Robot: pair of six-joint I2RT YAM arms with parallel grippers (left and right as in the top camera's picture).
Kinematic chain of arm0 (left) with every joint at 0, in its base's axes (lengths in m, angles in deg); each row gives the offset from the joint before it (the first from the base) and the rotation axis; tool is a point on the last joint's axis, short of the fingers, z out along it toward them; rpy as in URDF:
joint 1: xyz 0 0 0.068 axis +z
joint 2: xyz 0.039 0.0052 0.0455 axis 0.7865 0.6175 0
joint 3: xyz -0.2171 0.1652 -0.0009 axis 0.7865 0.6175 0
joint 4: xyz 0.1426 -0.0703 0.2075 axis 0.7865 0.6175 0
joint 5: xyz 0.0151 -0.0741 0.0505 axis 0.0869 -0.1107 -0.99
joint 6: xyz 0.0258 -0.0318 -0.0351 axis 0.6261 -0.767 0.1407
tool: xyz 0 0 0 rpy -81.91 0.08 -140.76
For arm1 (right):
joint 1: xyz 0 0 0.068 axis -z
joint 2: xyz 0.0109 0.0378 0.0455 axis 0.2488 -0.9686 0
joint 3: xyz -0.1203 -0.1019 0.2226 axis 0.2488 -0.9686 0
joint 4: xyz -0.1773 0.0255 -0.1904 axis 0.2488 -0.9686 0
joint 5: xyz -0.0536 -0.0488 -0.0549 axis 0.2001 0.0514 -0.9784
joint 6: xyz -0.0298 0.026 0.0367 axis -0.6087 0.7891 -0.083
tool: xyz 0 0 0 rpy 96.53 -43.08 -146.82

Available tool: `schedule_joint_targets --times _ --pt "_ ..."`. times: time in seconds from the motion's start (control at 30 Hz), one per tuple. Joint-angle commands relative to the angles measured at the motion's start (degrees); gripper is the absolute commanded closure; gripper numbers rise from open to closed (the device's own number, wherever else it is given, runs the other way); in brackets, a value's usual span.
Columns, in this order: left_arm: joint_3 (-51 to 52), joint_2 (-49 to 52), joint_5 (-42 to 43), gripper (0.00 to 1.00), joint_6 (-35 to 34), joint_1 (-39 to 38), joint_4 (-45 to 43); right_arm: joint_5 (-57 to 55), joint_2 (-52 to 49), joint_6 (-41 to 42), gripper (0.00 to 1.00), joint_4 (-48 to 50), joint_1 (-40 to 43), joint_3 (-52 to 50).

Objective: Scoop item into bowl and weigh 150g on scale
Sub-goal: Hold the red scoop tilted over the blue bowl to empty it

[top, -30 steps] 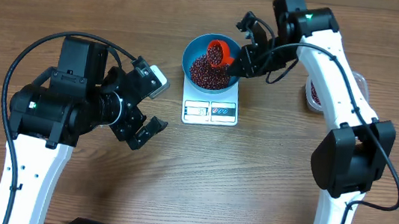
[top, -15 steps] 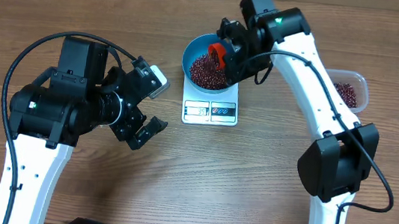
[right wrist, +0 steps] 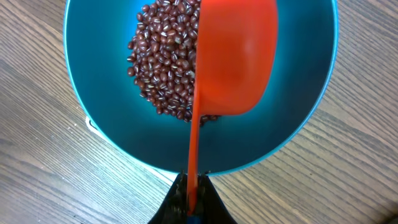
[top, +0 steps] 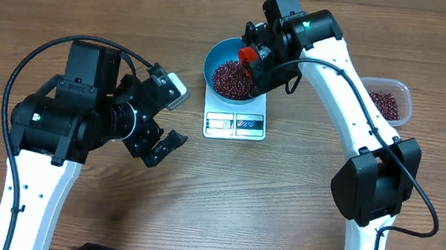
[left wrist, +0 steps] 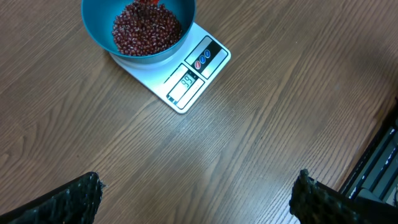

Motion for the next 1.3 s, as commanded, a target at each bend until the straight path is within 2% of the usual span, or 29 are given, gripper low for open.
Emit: schedule_joint_targets --times 0.0,0.7,1.27 --pt "-0.79 0.09 0.85 0.0 1.27 0.22 0.0 -1.77 -0.13 -0.2 0.96 0.33 0.04 1.9" --pt "-0.79 0.09 0.85 0.0 1.25 0.22 0.0 -6.75 3.5 -3.93 0.96 2.82 -0.13 1.92" --pt "-0.79 0.09 0.85 0.0 1.25 0.22 0.0 -13.51 7.63 -6.29 0.96 5.7 -3.63 1.9"
